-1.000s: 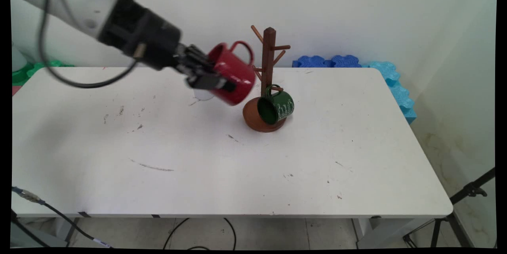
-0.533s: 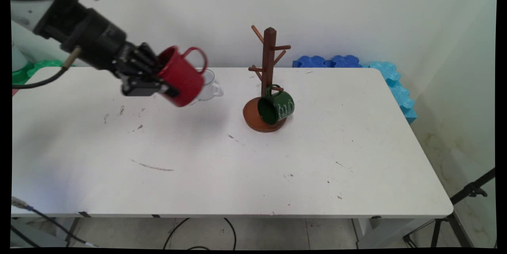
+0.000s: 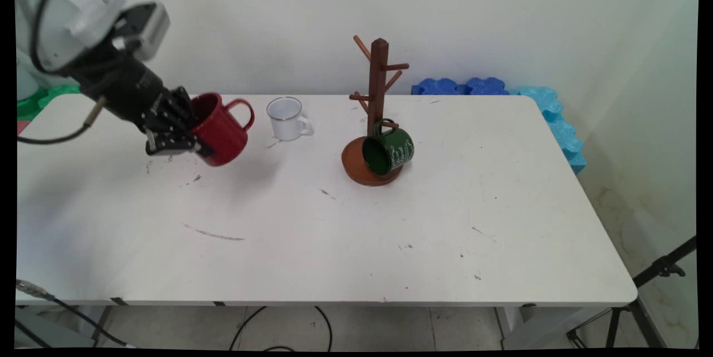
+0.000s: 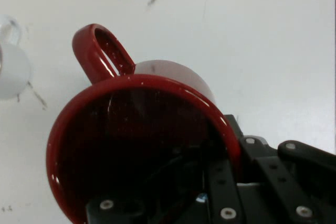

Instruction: Place the picked object on the table

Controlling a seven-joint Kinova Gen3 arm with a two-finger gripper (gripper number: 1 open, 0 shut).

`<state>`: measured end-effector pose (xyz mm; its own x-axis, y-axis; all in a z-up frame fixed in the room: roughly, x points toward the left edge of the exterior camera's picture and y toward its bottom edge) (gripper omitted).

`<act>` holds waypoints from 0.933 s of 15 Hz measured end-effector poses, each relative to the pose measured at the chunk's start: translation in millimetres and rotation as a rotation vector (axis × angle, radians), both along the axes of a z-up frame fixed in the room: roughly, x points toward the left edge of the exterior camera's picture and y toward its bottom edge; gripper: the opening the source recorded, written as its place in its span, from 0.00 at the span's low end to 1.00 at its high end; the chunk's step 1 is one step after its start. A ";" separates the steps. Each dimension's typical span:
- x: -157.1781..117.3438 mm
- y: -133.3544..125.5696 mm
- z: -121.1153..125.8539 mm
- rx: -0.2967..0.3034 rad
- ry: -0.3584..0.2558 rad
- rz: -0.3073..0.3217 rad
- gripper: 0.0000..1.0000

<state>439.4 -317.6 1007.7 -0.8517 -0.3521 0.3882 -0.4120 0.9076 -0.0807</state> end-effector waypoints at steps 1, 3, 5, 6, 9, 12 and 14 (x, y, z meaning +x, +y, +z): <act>1.4 -1.8 -9.1 0.006 -0.017 -0.023 0.00; 2.1 -4.0 -26.4 0.022 -0.048 -0.069 0.00; 0.4 -4.7 -42.2 0.037 -0.065 -0.104 0.00; -1.4 -4.8 -50.4 0.044 -0.071 -0.122 0.00; -7.9 -4.3 -68.9 0.060 -0.080 -0.157 0.00; -14.3 -4.7 -84.1 0.069 -0.089 -0.182 0.00; -17.5 -5.0 -91.8 0.074 -0.092 -0.192 0.00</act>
